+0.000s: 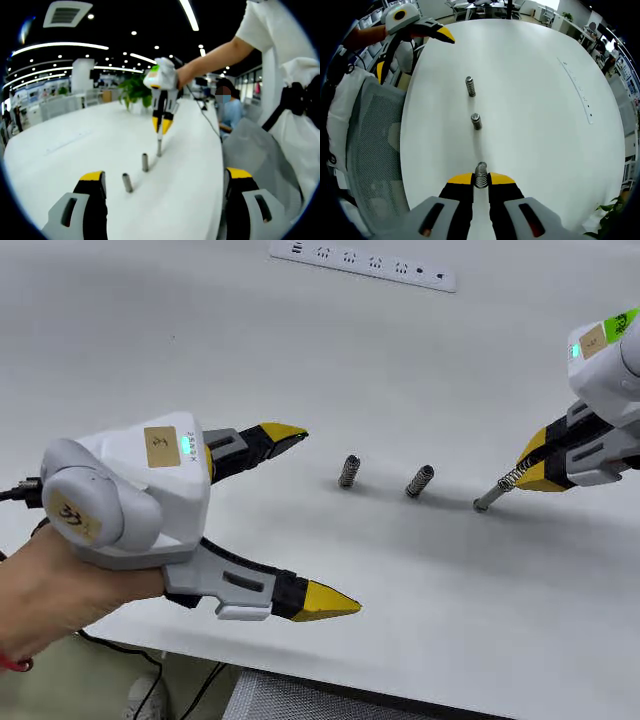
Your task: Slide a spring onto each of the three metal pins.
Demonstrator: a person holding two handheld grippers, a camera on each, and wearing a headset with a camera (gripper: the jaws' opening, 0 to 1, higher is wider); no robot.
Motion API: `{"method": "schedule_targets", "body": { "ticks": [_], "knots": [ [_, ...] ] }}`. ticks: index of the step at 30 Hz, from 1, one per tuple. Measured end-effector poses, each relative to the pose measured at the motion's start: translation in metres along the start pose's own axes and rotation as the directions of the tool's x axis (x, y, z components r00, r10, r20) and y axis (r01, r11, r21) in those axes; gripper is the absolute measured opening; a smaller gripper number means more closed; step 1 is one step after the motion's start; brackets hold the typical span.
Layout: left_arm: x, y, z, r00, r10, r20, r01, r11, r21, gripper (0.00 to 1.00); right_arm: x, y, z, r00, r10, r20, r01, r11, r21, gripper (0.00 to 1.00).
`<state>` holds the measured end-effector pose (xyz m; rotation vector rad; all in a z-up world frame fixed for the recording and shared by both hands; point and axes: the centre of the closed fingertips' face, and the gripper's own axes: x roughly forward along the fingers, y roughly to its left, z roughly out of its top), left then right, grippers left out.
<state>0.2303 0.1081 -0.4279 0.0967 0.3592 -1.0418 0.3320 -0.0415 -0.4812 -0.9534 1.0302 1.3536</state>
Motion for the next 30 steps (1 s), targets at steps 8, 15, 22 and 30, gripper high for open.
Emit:
{"method": "schedule_targets", "body": {
  "ticks": [8,15,22,30],
  "knots": [
    [0.001,0.000,0.001,1.0000,-0.003,0.003,0.003,1.000,-0.003,1.00,0.005,0.003,0.001,1.0000,0.002,0.002,-0.002,1.000,0.003,0.12],
    [0.001,-0.001,0.002,1.0000,-0.005,0.007,0.005,1.000,-0.005,1.00,0.012,0.003,0.001,1.0000,-0.002,0.005,0.002,1.000,0.004,0.12],
    [0.001,0.001,0.000,1.0000,-0.004,0.007,0.004,1.000,-0.009,1.00,0.023,0.002,-0.002,0.9999,-0.007,-0.008,0.007,1.000,-0.009,0.12],
    [0.001,0.002,-0.002,1.0000,-0.003,0.004,0.004,1.000,-0.013,1.00,0.037,0.003,-0.005,0.9996,-0.009,-0.025,0.009,1.000,-0.028,0.12]
  ]
}}
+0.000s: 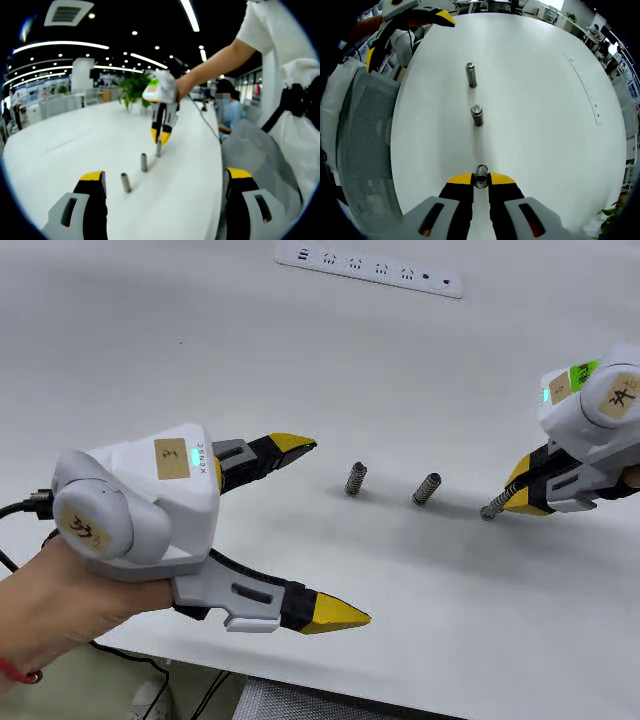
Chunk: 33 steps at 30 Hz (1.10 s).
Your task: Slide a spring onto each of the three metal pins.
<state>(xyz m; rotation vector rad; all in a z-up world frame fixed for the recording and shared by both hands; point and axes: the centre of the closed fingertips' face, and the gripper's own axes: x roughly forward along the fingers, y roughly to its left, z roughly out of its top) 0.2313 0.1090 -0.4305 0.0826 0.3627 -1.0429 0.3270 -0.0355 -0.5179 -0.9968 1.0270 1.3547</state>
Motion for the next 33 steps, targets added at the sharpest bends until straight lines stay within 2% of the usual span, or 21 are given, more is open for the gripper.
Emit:
{"method": "schedule_targets", "body": {
  "ticks": [12,23,29,33],
  "knots": [
    [-0.001,0.001,-0.002,1.0000,0.002,0.000,-0.002,1.000,-0.002,1.00,0.010,0.005,-0.001,0.9998,-0.010,-0.015,0.010,1.000,-0.008,0.12],
    [-0.002,0.001,-0.003,1.0000,0.003,-0.009,-0.003,1.000,0.001,1.00,0.014,0.003,-0.001,0.9999,-0.013,-0.002,0.013,1.000,0.005,0.13],
    [-0.002,0.000,-0.004,0.9999,0.002,-0.014,-0.002,1.000,0.004,1.00,0.005,0.002,0.001,0.9991,-0.022,0.036,0.021,0.999,0.028,0.18],
    [-0.003,0.001,-0.004,0.9998,0.002,-0.020,-0.002,1.000,0.011,1.00,-0.010,0.002,0.007,0.9940,-0.044,0.100,0.036,0.996,0.080,0.22]
  ]
}}
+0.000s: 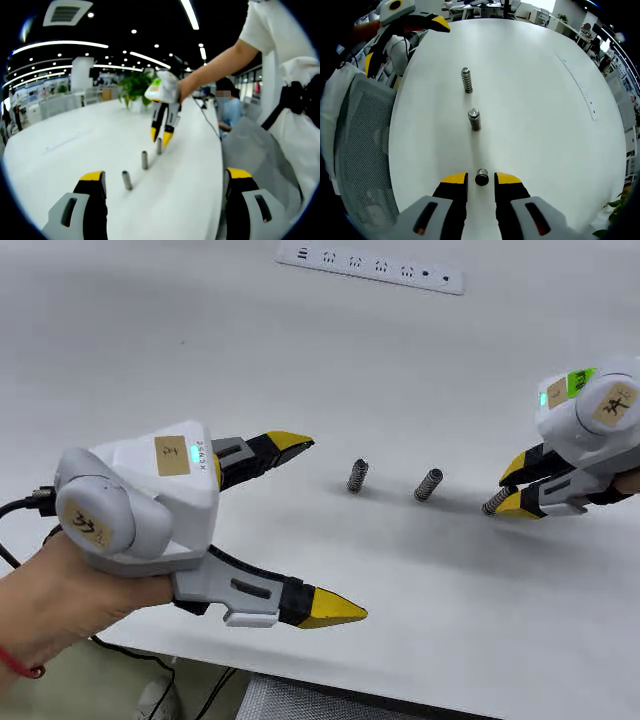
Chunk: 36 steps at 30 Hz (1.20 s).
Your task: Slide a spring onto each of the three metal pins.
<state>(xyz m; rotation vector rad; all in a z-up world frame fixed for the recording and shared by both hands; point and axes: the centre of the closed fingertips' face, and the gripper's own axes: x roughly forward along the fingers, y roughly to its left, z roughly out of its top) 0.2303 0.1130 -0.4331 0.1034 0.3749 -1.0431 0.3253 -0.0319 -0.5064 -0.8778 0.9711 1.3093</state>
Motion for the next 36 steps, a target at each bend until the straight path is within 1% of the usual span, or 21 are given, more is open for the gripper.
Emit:
{"method": "schedule_targets", "body": {
  "ticks": [2,3,7,8,10,11,12,15,17,19,23,26,27,28,30,33,34,35,36],
  "knots": [
    [0.000,0.001,0.000,1.0000,-0.001,-0.004,0.001,1.000,0.006,1.00,-0.002,-0.004,-0.004,0.9993,-0.007,0.036,0.006,1.000,0.027,0.22],
    [0.000,0.001,-0.001,1.0000,-0.002,-0.009,0.002,1.000,0.009,1.00,-0.009,-0.003,-0.003,0.9982,-0.015,0.057,0.012,0.999,0.046,0.24],
    [-0.001,0.004,-0.003,0.9997,-0.001,-0.023,0.001,1.000,0.017,1.00,-0.028,0.001,-0.004,0.9930,-0.041,0.111,0.032,0.996,0.084,0.29],
    [-0.002,0.005,-0.004,0.9995,-0.001,-0.030,0.001,1.000,0.021,1.00,-0.034,0.003,-0.005,0.9899,-0.050,0.133,0.035,0.994,0.107,0.30],
    [-0.003,0.006,-0.006,0.9992,0.001,-0.039,0.000,1.000,0.025,1.00,-0.041,0.006,-0.006,0.9848,-0.062,0.162,0.040,0.990,0.133,0.33],
    [-0.003,0.007,-0.007,0.9990,0.003,-0.045,-0.002,1.000,0.027,1.00,-0.046,0.008,-0.010,0.9820,-0.070,0.176,0.042,0.987,0.156,0.35],
    [-0.004,0.008,-0.008,0.9987,0.004,-0.050,-0.003,1.000,0.028,1.00,-0.049,0.010,-0.012,0.9798,-0.076,0.185,0.046,0.986,0.162,0.37],
    [-0.007,0.010,-0.010,0.9979,0.011,-0.064,-0.009,1.000,0.030,1.00,-0.058,0.018,-0.021,0.9669,-0.100,0.235,0.053,0.979,0.198,0.42],
    [-0.008,0.011,-0.012,0.9971,0.012,-0.075,-0.010,1.000,0.029,1.00,-0.061,0.022,-0.026,0.9608,-0.115,0.252,0.058,0.973,0.225,0.44],
    [-0.010,0.012,-0.015,0.9962,0.015,-0.086,-0.012,0.999,0.032,1.00,-0.065,0.028,-0.033,0.9512,-0.131,0.279,0.060,0.966,0.251,0.48],
    [-0.013,0.016,-0.017,0.9945,0.030,-0.100,-0.027,0.999,0.031,1.00,-0.069,0.038,-0.045,0.9284,-0.165,0.333,0.062,0.952,0.298,0.55],
    [-0.015,0.017,-0.021,0.9935,0.038,-0.107,-0.035,0.999,0.026,1.00,-0.070,0.046,-0.052,0.9115,-0.185,0.367,0.062,0.945,0.323,0.63],
    [-0.015,0.017,-0.022,0.9930,0.039,-0.111,-0.037,0.999,0.025,1.00,-0.071,0.047,-0.053,0.9042,-0.195,0.380,0.064,0.941,0.331,0.67],
    [-0.016,0.017,-0.023,0.9920,0.041,-0.119,-0.038,0.999,0.029,1.00,-0.073,0.048,-0.053,0.8887,-0.212,0.407,0.063,0.935,0.349,0.69],
    [-0.017,0.017,-0.025,0.9912,0.044,-0.125,-0.040,0.999,0.031,1.00,-0.076,0.051,-0.055,0.8674,-0.233,0.440,0.058,0.925,0.376,0.73],
    [-0.018,0.018,-0.029,0.9897,0.048,-0.135,-0.044,0.999,0.031,1.00,-0.081,0.054,-0.059,0.8428,-0.260,0.471,0.060,0.915,0.399,0.79],
    [-0.018,0.018,-0.030,0.9893,0.049,-0.138,-0.046,0.998,0.031,1.00,-0.081,0.055,-0.061,0.8400,-0.264,0.474,0.060,0.913,0.403,0.80],
    [-0.018,0.018,-0.031,0.9886,0.052,-0.142,-0.048,0.998,0.031,1.00,-0.083,0.057,-0.063,0.8320,-0.273,0.483,0.062,0.910,0.409,0.82],
    [-0.019,0.018,-0.032,0.9883,0.053,-0.143,-0.049,0.998,0.031,1.00,-0.083,0.058,-0.063,0.8280,-0.277,0.487,0.063,0.910,0.410,0.84]
  ]
}}
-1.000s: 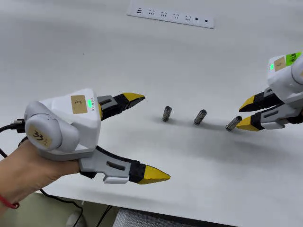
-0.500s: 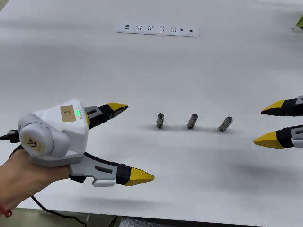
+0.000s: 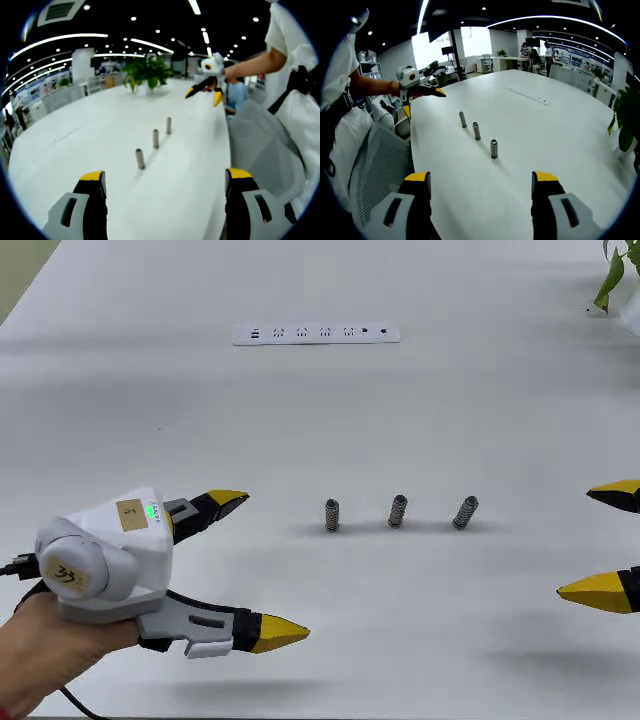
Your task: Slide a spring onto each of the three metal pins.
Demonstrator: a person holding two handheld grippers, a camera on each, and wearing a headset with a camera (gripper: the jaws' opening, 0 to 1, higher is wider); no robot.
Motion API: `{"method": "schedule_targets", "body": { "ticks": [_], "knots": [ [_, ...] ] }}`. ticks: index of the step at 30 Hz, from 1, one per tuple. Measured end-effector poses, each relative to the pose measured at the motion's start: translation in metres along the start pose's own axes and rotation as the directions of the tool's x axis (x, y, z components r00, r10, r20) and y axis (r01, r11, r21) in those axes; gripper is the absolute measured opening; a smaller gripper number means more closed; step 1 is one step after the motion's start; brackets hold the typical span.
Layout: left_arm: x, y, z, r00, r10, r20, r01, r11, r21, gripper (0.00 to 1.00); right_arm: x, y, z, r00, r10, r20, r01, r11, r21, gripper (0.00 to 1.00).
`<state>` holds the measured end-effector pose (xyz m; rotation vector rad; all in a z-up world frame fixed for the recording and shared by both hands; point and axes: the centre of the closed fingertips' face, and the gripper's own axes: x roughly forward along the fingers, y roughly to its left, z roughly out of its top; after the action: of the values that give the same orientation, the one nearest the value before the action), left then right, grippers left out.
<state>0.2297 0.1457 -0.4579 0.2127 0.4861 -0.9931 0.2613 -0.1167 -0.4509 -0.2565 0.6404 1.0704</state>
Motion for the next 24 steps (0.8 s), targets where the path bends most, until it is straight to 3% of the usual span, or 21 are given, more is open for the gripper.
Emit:
{"method": "schedule_targets", "body": {
  "ticks": [9,24],
  "knots": [
    [0.000,0.002,-0.006,0.9997,0.014,-0.018,-0.014,1.000,-0.004,1.00,-0.010,0.004,-0.008,0.9989,-0.016,0.045,0.015,1.000,0.025,0.93],
    [-0.002,0.002,-0.008,0.9993,0.015,-0.033,-0.015,1.000,-0.002,1.00,-0.016,0.004,-0.009,0.9980,-0.033,0.054,0.032,0.999,0.030,0.93]
  ]
}}
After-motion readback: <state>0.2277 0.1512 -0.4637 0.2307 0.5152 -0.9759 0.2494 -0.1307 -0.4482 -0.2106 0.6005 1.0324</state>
